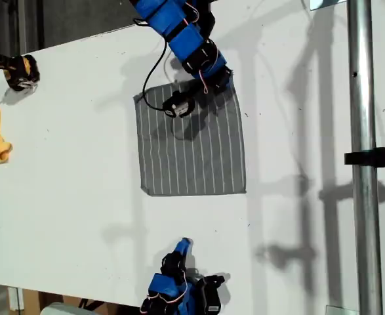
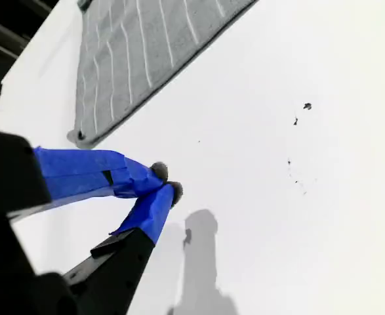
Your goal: Grasp corners of a towel and fold twice.
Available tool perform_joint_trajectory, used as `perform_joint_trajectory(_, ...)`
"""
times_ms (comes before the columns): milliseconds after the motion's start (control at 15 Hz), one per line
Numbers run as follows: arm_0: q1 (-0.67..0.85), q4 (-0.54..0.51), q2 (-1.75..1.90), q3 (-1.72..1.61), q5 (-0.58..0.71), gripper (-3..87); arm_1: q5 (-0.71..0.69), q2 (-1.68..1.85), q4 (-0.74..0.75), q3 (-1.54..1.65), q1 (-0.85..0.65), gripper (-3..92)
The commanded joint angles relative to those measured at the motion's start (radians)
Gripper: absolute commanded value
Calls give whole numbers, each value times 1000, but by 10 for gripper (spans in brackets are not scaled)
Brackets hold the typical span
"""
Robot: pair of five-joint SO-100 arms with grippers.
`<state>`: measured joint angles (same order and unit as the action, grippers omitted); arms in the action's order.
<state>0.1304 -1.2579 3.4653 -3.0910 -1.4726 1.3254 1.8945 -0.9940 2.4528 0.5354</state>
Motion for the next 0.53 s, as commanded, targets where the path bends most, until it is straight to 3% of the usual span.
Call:
perform_joint_trajectory(0, -34, 11, -91, 153, -17, -18, -15, 9, 6, -28, 0, -1)
perform_joint_trajectory(267, -114, 132, -839, 658, 54, -18, -64, 5, 5, -46, -37, -1)
perform_joint_trajectory(467, -183, 121, -1348, 1089, 156, -18, -77, 6, 3, -52, -51, -1)
